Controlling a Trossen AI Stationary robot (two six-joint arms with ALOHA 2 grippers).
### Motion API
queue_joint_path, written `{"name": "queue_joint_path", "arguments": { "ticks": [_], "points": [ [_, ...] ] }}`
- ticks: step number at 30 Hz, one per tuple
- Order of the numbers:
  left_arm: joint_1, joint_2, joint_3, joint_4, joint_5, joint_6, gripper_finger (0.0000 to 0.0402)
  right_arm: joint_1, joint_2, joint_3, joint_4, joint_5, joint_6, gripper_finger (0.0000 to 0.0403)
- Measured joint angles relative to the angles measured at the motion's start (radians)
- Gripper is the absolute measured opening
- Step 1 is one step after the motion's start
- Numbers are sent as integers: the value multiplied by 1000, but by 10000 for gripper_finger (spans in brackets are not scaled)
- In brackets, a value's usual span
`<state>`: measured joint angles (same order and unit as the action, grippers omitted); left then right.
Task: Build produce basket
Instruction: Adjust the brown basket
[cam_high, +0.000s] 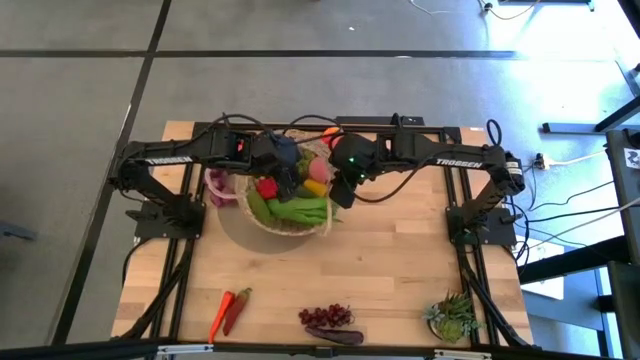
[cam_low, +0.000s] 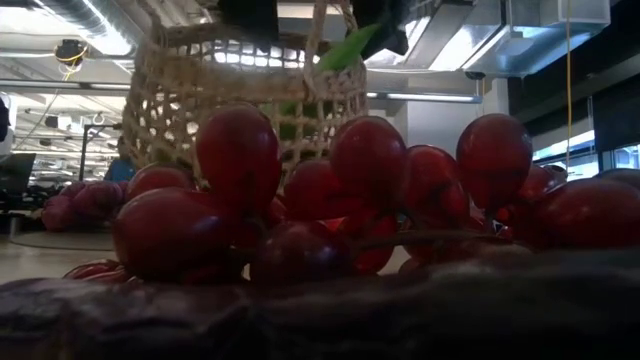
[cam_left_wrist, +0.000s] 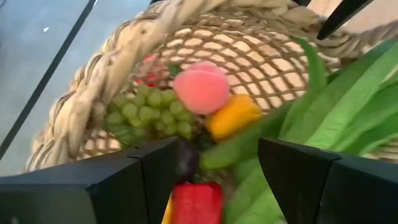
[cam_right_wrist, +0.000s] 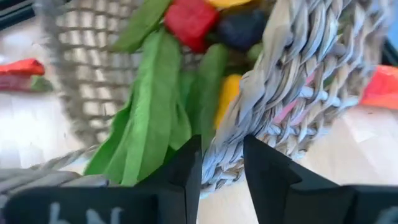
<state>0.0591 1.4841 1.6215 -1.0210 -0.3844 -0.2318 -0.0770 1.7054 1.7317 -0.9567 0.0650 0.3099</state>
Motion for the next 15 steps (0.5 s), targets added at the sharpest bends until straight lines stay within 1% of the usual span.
{"name": "queue_joint_path", "arguments": {
  "ticks": [3,6,8,11,15],
  "points": [
    [0,0,0,1,3,-9,211,-7,0,0,-23,-52,-3,91],
    [0,0,0,3,3,-28,211,-8,0,-1,-27,-55,-6,69],
    [0,0,0,3,3,-29,211,-8,0,-3,-29,-56,-6,61],
    [-1,0,0,1,24,-33,211,-8,0,-3,-31,-60,-8,60],
    [-1,1,0,1,44,-62,211,-8,0,-3,-46,-60,-57,77]
  ]
}}
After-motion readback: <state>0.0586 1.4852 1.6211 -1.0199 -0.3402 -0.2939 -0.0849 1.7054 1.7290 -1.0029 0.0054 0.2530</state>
